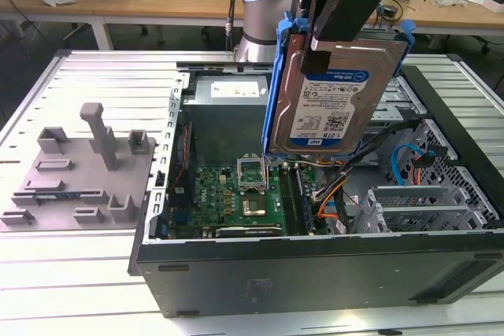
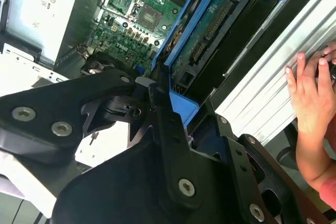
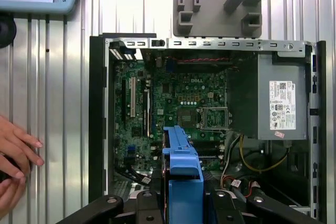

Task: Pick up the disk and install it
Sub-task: 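Insert the disk into the insertion slot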

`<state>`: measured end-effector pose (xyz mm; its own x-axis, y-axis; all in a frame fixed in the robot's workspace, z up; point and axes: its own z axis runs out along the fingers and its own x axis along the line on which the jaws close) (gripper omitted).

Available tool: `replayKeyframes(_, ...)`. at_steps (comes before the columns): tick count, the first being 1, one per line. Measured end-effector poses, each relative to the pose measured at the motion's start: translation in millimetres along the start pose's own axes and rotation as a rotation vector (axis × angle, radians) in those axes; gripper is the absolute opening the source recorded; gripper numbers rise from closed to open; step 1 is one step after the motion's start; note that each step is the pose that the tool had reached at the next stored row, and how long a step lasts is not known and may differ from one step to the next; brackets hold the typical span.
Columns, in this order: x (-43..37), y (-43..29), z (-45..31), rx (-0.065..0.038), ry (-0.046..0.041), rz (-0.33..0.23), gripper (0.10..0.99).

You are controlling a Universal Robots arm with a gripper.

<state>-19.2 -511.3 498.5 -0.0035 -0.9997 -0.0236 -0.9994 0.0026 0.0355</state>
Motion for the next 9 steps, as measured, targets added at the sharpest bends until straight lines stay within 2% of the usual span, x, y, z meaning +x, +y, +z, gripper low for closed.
replayKeyframes(5,-0.2,-0.1,0.2,0.006,-0.0004,-0.002,0.365)
replayKeyframes(9,0.4,-0.2,0.3,0.023,-0.0015,-0.005,0.365)
